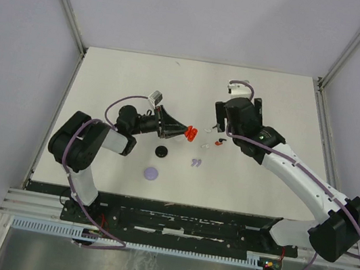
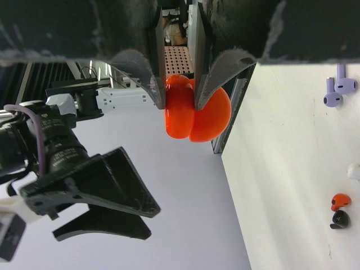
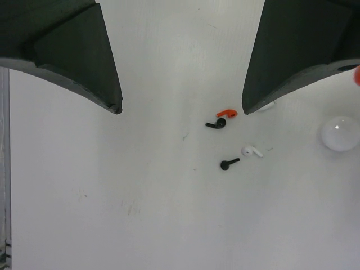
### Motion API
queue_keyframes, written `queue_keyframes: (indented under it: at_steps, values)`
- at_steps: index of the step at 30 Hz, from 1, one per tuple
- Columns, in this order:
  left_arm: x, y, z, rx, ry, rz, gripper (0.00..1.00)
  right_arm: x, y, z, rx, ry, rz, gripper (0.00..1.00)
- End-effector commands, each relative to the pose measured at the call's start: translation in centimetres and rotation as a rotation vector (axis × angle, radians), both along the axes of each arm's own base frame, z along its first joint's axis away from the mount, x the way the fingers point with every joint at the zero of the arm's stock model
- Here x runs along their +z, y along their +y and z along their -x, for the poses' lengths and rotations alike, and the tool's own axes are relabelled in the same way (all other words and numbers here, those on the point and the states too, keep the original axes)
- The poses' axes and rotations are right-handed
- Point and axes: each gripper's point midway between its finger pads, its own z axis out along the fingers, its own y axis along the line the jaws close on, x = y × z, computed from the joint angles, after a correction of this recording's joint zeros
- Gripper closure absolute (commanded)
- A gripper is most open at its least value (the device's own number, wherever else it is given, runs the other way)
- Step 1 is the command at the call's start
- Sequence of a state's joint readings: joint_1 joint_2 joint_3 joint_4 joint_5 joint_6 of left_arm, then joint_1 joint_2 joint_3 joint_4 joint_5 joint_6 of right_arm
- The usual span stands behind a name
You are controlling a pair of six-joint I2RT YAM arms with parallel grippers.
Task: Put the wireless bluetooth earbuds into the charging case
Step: Pick up the earbud from the charging case.
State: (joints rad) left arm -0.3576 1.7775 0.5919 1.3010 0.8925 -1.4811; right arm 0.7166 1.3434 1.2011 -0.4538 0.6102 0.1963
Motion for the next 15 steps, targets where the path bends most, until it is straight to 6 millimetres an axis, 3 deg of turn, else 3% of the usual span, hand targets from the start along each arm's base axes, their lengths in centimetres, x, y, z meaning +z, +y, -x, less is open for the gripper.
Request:
queue_keyframes:
  at_steps: [1,9,15]
  values:
    - [0.8,-0.4,-0.4,-0.014,-0.106,-0.005,0.97,-1.2,-3.2,0.3,-0.081,0.028,-0.017,0.05]
    - [0.0,-0.7,-0.9,-0.019,-0.101,-0.026,0.97,-4.8,-5.9,0.3,-0.12,0.132,0.001,0.06]
    - [-0.8,-0.7,-1.4,-0.006,-0.088,-0.054,0.97,-8.2,-4.8,0.3,-0.083,0.261,-0.001,0.08]
